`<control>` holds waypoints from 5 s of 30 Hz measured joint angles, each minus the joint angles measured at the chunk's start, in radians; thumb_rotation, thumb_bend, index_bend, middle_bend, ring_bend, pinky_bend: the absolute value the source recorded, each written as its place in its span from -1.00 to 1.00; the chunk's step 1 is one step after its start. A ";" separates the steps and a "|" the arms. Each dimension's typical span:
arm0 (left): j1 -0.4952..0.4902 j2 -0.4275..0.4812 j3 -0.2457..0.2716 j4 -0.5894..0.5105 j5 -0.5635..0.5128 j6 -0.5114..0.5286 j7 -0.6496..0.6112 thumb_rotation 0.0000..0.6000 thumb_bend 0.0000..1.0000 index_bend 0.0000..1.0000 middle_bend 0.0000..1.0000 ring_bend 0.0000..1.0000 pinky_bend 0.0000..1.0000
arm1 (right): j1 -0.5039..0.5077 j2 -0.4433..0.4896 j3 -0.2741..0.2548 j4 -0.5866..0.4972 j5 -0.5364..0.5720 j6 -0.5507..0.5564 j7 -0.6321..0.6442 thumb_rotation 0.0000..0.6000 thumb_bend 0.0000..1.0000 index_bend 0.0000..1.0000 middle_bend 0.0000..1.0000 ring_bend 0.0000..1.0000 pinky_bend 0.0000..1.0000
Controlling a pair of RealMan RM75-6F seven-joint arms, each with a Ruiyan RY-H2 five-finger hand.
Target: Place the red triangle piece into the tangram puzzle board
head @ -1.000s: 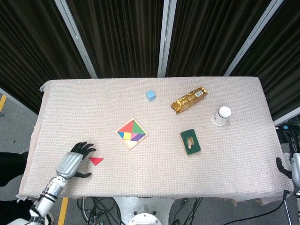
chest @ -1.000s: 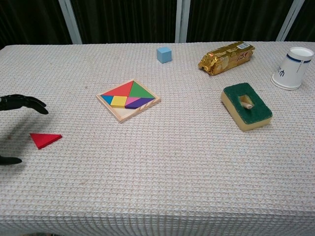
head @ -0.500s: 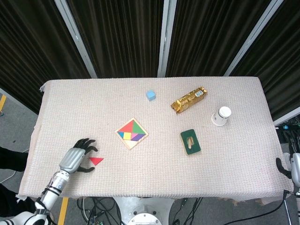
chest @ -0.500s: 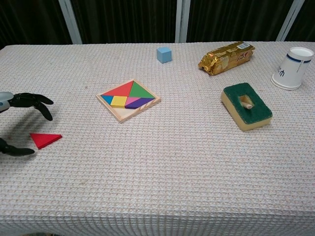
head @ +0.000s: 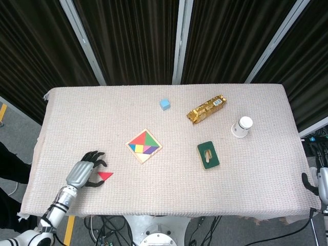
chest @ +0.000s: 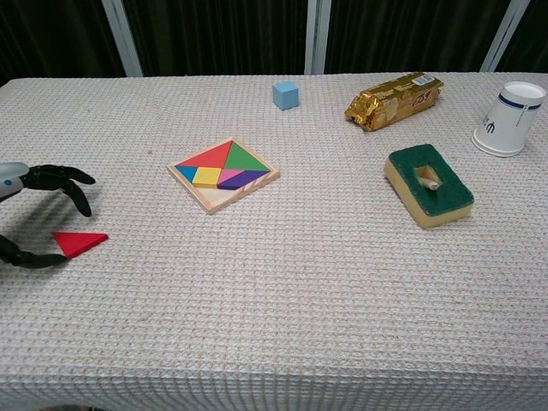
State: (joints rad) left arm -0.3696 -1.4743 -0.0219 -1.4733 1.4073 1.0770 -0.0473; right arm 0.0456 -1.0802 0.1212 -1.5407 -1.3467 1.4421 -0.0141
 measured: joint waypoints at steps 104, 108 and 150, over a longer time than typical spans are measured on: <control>-0.306 -0.123 -0.189 -0.015 -0.228 -0.242 0.078 1.00 -0.51 -0.03 -0.81 -1.00 -0.99 | -0.003 0.014 0.026 0.019 0.038 -0.003 0.053 1.00 -0.39 -1.00 -1.00 -1.00 -1.00; -0.332 -0.152 -0.200 0.008 -0.275 -0.259 0.104 1.00 -0.51 -0.03 -0.81 -1.00 -0.99 | -0.005 0.013 0.026 0.026 0.041 -0.006 0.063 1.00 -0.39 -1.00 -1.00 -1.00 -1.00; -0.468 -0.251 -0.243 -0.117 -0.806 -0.023 0.521 1.00 -0.48 -0.03 -0.81 -1.00 -0.99 | -0.003 0.006 0.018 0.054 0.034 -0.024 0.093 1.00 -0.39 -1.00 -1.00 -1.00 -1.00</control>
State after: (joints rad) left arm -0.8378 -1.7258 -0.2645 -1.5899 0.6011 1.0540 0.4737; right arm 0.0423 -1.0746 0.1395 -1.4865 -1.3129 1.4176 0.0788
